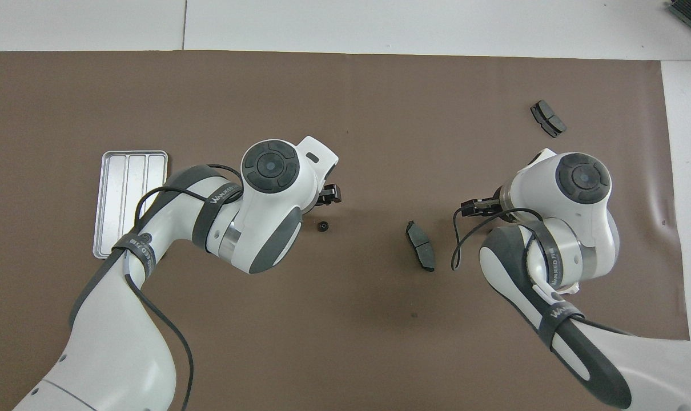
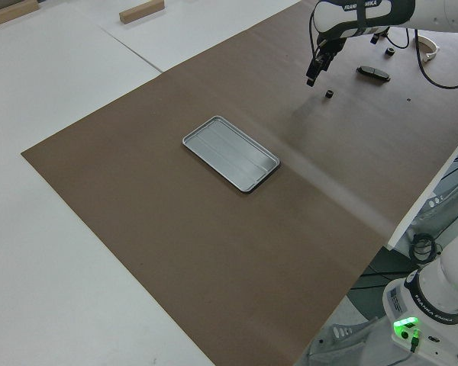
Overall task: Pick bearing gear from pile to tray
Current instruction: 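Reach the left gripper to the gear while the right gripper withdraws, then close the left gripper on the black gear and lift it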
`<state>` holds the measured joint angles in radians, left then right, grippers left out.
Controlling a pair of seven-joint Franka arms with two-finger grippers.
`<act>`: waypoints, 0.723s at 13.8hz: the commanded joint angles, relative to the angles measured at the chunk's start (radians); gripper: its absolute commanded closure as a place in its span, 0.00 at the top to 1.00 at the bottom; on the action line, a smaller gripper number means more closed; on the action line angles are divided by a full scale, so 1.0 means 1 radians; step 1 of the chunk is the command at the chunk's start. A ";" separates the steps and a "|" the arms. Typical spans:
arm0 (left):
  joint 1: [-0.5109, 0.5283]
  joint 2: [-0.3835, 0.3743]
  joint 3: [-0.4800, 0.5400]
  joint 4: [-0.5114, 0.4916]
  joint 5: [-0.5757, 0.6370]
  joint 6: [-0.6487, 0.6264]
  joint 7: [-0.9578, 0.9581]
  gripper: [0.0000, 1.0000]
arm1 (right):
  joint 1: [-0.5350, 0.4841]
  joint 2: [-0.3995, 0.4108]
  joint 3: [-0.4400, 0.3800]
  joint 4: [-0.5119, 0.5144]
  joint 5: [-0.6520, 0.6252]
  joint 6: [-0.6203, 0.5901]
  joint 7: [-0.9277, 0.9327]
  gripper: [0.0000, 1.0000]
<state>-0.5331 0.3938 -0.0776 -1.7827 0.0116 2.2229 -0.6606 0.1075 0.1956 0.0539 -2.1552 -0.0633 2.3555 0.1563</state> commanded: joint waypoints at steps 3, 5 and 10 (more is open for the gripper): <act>-0.076 0.005 0.018 -0.030 0.022 0.011 -0.076 1.00 | -0.026 -0.053 0.009 -0.089 0.003 0.013 -0.072 0.99; -0.093 0.002 0.018 -0.069 0.022 0.035 -0.080 1.00 | -0.040 -0.053 0.009 -0.109 0.005 0.034 -0.078 0.96; -0.094 -0.003 0.015 -0.124 0.021 0.135 -0.096 0.95 | -0.046 -0.056 0.010 -0.130 0.005 0.056 -0.103 0.75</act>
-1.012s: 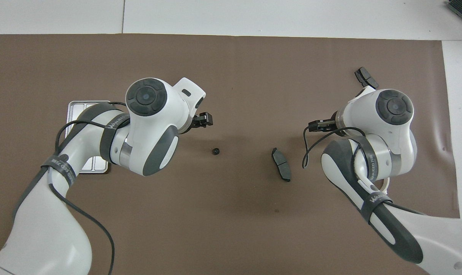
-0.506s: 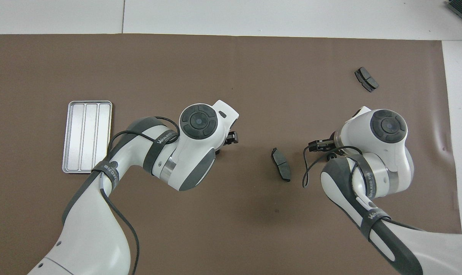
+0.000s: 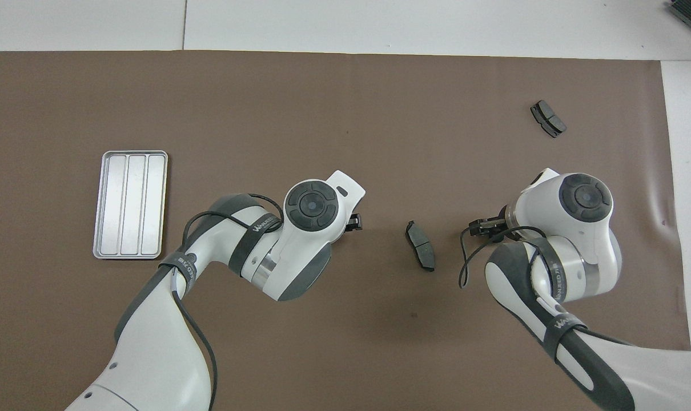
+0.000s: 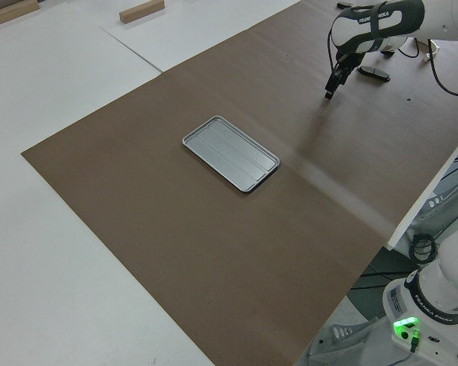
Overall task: Pick bearing gear from pile to tray
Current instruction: 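Close the left gripper on the black gear and lift it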
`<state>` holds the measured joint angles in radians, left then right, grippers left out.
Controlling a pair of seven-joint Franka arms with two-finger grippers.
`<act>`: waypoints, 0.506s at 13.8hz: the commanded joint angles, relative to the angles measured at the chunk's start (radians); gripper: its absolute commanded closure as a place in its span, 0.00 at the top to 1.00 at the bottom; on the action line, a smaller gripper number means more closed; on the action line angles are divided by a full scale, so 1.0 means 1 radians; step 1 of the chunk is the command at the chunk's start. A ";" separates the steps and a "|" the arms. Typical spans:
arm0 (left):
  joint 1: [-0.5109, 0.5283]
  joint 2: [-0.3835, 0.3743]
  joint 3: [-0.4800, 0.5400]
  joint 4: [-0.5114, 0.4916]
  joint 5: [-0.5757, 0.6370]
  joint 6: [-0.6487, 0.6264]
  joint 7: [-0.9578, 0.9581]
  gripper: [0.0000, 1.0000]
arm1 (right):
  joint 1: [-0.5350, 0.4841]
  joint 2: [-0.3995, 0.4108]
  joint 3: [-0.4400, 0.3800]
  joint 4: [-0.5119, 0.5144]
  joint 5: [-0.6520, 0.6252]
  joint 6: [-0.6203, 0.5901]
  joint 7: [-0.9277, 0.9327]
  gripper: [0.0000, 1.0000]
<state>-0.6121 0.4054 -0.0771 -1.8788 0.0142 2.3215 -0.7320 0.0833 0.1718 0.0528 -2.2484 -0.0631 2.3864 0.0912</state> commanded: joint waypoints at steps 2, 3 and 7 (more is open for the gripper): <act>-0.015 -0.014 0.014 -0.028 0.018 0.042 -0.024 0.90 | -0.020 -0.040 0.012 -0.054 0.005 0.025 -0.038 0.74; -0.014 -0.013 0.014 -0.029 0.018 0.058 -0.023 0.87 | -0.019 -0.040 0.012 -0.056 0.005 0.025 -0.038 0.73; -0.015 -0.010 0.014 -0.055 0.020 0.102 -0.021 0.76 | -0.020 -0.046 0.012 -0.068 0.005 0.024 -0.044 0.61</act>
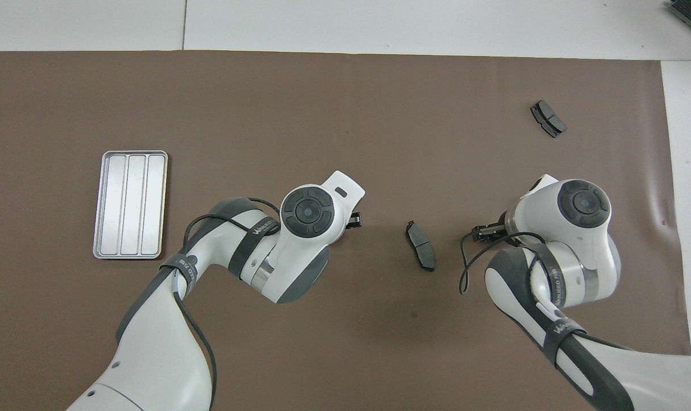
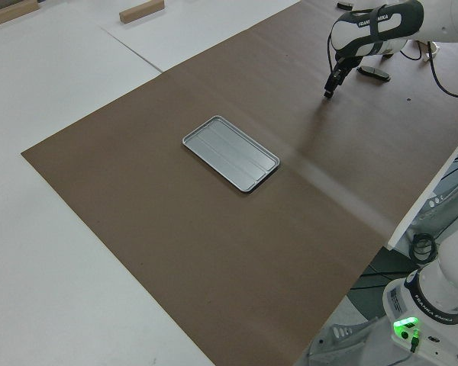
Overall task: Pick bearing gear from pile to tray
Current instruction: 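Close the left gripper on the black gear and lift it, then carry the gear to the tray while the right gripper reaches the pile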
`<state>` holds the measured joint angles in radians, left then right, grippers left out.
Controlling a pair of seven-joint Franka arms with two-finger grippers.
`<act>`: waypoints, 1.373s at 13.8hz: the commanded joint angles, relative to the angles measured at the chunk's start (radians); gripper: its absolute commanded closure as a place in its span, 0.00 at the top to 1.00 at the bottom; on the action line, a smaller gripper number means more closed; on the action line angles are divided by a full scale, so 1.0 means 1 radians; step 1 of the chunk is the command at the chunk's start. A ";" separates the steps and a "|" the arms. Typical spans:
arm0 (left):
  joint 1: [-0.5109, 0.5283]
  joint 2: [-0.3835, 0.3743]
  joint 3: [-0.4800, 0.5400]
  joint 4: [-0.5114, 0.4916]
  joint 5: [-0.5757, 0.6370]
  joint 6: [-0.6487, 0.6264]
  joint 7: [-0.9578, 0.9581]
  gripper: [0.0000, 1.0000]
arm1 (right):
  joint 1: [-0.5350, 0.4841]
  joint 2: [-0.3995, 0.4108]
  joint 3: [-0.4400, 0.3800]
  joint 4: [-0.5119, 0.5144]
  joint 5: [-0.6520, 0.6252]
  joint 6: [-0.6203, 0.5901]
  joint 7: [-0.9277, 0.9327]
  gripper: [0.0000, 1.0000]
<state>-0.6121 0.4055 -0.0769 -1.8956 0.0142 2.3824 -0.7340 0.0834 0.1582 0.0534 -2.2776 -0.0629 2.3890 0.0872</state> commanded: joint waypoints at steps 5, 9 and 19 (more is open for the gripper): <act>-0.015 -0.010 0.014 -0.043 0.019 0.043 -0.012 0.65 | -0.020 -0.026 0.013 -0.031 0.005 0.042 -0.038 0.09; -0.015 -0.011 0.012 -0.045 0.019 0.041 -0.008 0.46 | -0.008 -0.009 0.014 0.015 0.006 0.042 -0.034 0.04; -0.012 -0.011 0.012 -0.043 0.019 0.038 -0.004 0.11 | 0.127 0.037 0.019 0.168 0.092 0.044 0.097 0.00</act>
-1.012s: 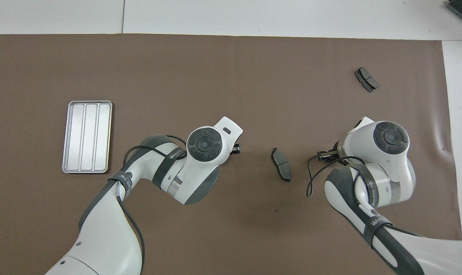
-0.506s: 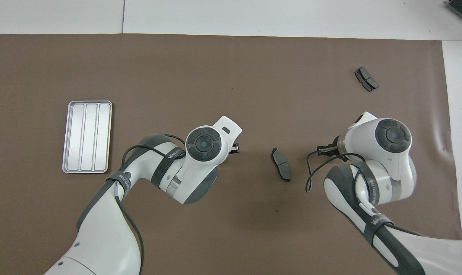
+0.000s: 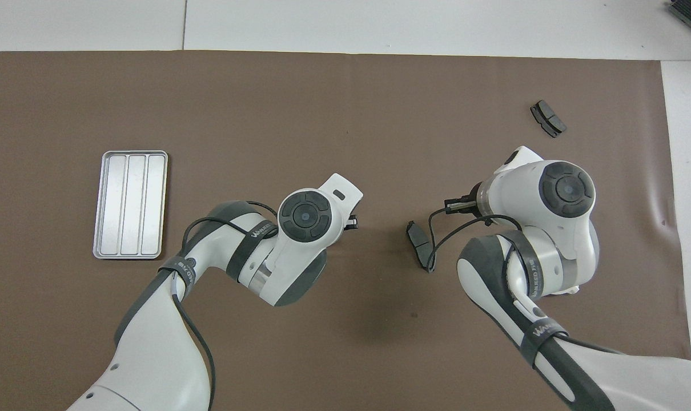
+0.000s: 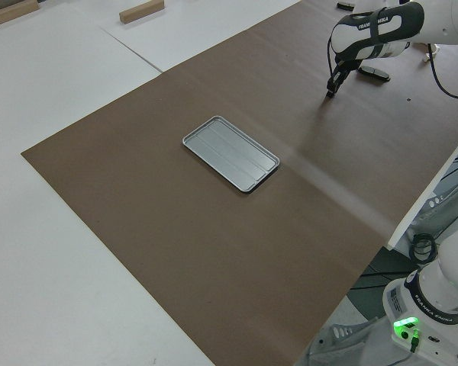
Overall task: Pick bearing gear from pile to tray
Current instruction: 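Carry the gear to the tray while the right gripper reaches the pile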
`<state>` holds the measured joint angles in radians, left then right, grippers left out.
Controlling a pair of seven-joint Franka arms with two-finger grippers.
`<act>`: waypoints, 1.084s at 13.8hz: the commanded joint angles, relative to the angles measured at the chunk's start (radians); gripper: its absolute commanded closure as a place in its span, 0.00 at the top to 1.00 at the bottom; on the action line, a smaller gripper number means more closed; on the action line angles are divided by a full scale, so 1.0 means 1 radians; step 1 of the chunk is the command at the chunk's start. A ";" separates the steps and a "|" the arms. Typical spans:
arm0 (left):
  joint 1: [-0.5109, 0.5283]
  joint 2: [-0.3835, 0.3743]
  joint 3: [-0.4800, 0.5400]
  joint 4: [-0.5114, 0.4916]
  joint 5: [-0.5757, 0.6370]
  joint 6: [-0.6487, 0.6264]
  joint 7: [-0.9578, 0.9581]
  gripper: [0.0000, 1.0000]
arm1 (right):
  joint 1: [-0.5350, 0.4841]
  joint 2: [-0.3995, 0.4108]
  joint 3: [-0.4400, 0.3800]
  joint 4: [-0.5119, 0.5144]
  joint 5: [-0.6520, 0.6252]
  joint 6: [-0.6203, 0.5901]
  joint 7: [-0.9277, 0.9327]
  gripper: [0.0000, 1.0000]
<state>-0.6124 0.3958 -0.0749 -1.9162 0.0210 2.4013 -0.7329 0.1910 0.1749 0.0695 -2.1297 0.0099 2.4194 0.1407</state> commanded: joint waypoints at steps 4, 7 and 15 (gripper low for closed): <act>0.084 0.006 0.020 0.060 0.013 -0.068 0.032 0.02 | 0.094 0.055 0.003 0.072 0.019 0.015 0.148 0.00; 0.263 0.034 0.020 0.153 0.014 -0.180 0.180 0.02 | 0.125 0.064 0.003 0.079 0.019 0.015 0.180 0.00; 0.666 0.032 0.018 0.167 0.007 -0.220 0.661 0.00 | 0.356 0.254 -0.004 0.342 -0.033 -0.062 0.549 0.00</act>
<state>0.0251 0.4167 -0.0415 -1.7728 0.0210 2.2053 -0.1135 0.5198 0.3594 0.0700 -1.8866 0.0072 2.4026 0.6227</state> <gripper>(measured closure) 0.753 0.656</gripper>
